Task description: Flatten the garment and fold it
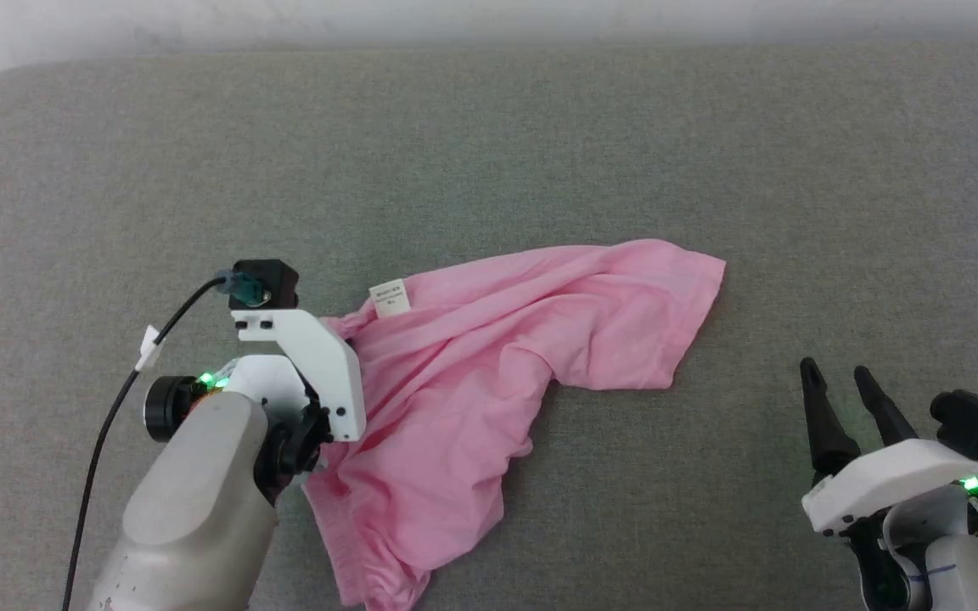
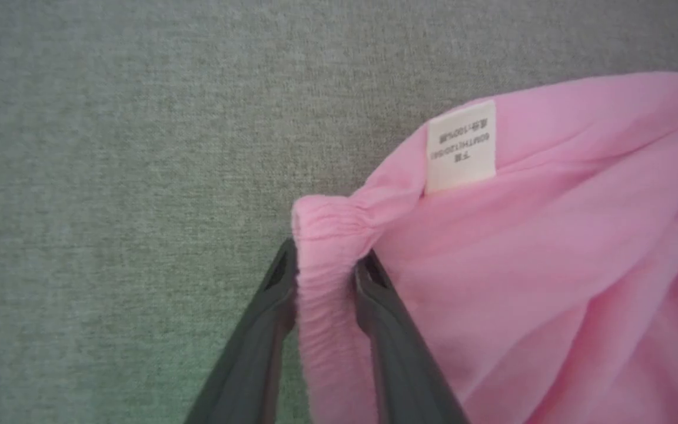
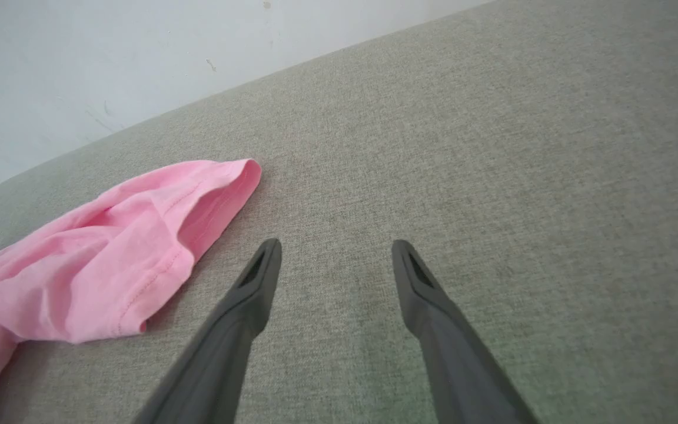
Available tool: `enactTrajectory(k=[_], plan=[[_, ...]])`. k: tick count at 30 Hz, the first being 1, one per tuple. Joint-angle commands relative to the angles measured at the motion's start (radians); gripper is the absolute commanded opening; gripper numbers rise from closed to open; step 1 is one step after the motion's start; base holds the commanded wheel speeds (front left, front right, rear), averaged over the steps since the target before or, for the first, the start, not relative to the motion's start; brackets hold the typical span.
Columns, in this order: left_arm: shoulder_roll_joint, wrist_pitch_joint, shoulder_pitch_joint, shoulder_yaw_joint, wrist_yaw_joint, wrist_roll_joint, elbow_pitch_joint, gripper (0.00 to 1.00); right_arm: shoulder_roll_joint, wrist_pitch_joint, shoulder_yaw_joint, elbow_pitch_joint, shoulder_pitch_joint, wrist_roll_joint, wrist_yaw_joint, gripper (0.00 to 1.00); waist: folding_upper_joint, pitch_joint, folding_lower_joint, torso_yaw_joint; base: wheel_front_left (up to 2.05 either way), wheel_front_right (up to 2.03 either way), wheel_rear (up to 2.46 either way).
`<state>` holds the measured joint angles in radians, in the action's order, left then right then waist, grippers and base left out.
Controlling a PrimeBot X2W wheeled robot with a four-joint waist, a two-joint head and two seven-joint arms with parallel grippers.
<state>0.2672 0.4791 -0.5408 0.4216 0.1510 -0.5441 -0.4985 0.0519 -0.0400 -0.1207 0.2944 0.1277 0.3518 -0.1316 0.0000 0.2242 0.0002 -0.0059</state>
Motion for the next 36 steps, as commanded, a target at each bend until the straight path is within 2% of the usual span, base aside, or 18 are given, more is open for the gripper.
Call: enactTrajectory(k=[1,6,10,15,20,28,34,36], plan=[[-0.013,-0.025,0.01,-0.01,-0.011,-0.019,-0.019,0.0,-0.002,-0.002,0.006,-0.003,0.02,-0.001,0.001,1.0,0.0,0.001,-0.0002,-0.001,0.0,0.0,0.0],[-0.052,-0.17,0.053,-0.077,-0.021,-0.079,0.012,0.0,-0.002,0.029,0.024,-0.022,0.029,-0.039,0.001,1.0,0.0,-0.007,-0.0002,0.005,0.0,0.0,0.0],[-0.07,-0.261,0.106,-0.112,-0.022,-0.105,0.082,0.0,-0.002,0.125,0.056,-0.071,0.061,-0.067,0.001,1.0,0.0,-0.012,-0.0002,0.011,0.0,0.0,0.0],[-0.084,-0.295,0.162,-0.113,-0.016,-0.115,0.165,0.0,-0.002,0.321,0.103,-0.083,0.158,-0.12,0.001,1.0,0.0,-0.001,-0.0002,0.025,0.0,0.0,0.0],[-0.088,-0.287,0.187,-0.098,-0.004,-0.111,0.214,0.0,-0.002,0.472,0.123,-0.006,0.273,-0.208,0.001,1.0,0.0,0.025,-0.0002,0.041,0.0,0.0,0.0],[-0.105,-0.278,0.187,-0.066,0.001,-0.101,0.244,0.0,-0.002,0.536,0.123,0.128,0.377,-0.256,0.001,1.0,0.0,0.056,-0.0002,0.066,0.0,0.0,0.0],[-0.105,-0.275,0.183,-0.058,-0.003,-0.104,0.249,0.0,-0.002,0.51,0.115,0.176,0.404,-0.243,0.001,1.0,0.0,0.063,-0.0002,0.069,0.0,0.0,0.0],[-0.104,-0.276,0.184,-0.057,-0.002,-0.103,0.25,0.0,-0.002,0.505,0.12,0.182,0.408,-0.24,0.001,0.96,0.0,0.063,-0.0002,0.067,0.0,0.0,0.0]])
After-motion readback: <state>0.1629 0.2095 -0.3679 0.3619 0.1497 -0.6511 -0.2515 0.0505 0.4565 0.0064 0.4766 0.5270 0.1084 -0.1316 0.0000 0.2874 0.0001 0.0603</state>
